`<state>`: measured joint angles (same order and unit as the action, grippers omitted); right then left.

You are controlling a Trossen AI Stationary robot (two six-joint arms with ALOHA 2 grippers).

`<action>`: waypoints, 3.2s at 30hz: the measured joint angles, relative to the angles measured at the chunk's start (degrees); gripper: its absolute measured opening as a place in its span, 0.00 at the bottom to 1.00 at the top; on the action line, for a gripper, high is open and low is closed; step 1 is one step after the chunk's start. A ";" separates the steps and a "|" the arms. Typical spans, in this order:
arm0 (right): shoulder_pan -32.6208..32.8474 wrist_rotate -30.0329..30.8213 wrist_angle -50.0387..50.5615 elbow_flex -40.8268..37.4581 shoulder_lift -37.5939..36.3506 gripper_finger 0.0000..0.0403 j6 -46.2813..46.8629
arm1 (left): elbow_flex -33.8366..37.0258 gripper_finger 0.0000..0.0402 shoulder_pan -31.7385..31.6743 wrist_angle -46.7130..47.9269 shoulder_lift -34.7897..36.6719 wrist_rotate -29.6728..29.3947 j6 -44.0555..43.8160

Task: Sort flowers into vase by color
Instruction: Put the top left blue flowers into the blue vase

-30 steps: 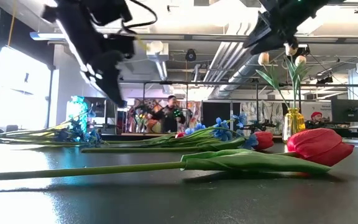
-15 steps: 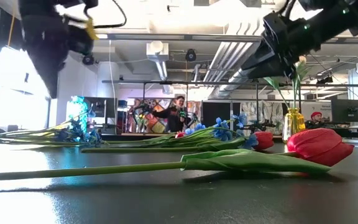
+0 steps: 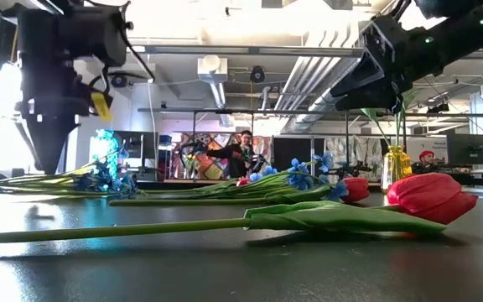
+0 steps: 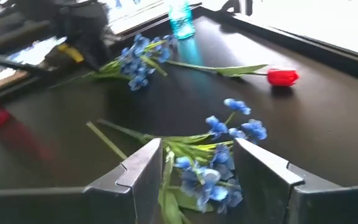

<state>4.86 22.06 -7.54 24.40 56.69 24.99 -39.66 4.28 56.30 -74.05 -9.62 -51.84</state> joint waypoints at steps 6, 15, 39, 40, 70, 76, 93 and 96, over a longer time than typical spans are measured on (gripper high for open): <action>3.68 2.67 0.12 0.00 0.00 0.46 -1.04 | 1.68 0.70 -3.65 -0.10 -0.04 0.05 0.03; 7.44 6.67 1.87 0.00 0.00 0.46 -0.91 | 3.96 0.43 -4.81 -6.00 -0.30 1.12 0.95; 8.07 6.16 2.65 0.02 0.00 0.46 -0.45 | -8.53 0.01 -3.37 -6.93 -0.04 -1.29 8.74; 8.07 6.15 2.78 0.02 0.00 0.46 -0.43 | -9.42 0.00 -3.37 -7.01 -0.04 -1.28 9.79; 8.07 6.97 5.53 0.04 0.00 0.46 -1.04 | -17.52 0.01 -18.81 -32.39 14.39 -51.64 37.68; 8.07 8.69 7.47 0.04 0.00 0.46 -0.86 | -8.09 0.01 -23.72 -48.06 21.50 -50.43 48.03; 8.05 12.06 8.84 0.04 0.00 0.46 -1.02 | 11.94 0.01 -28.37 -72.84 35.60 -46.05 62.46; 8.05 12.24 8.84 0.04 -0.01 0.46 -0.97 | 14.08 0.01 -29.14 -74.12 35.76 -45.64 61.58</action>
<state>12.91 34.30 1.30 24.45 56.67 24.02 -25.58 -24.86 -17.82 -38.28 -55.26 9.74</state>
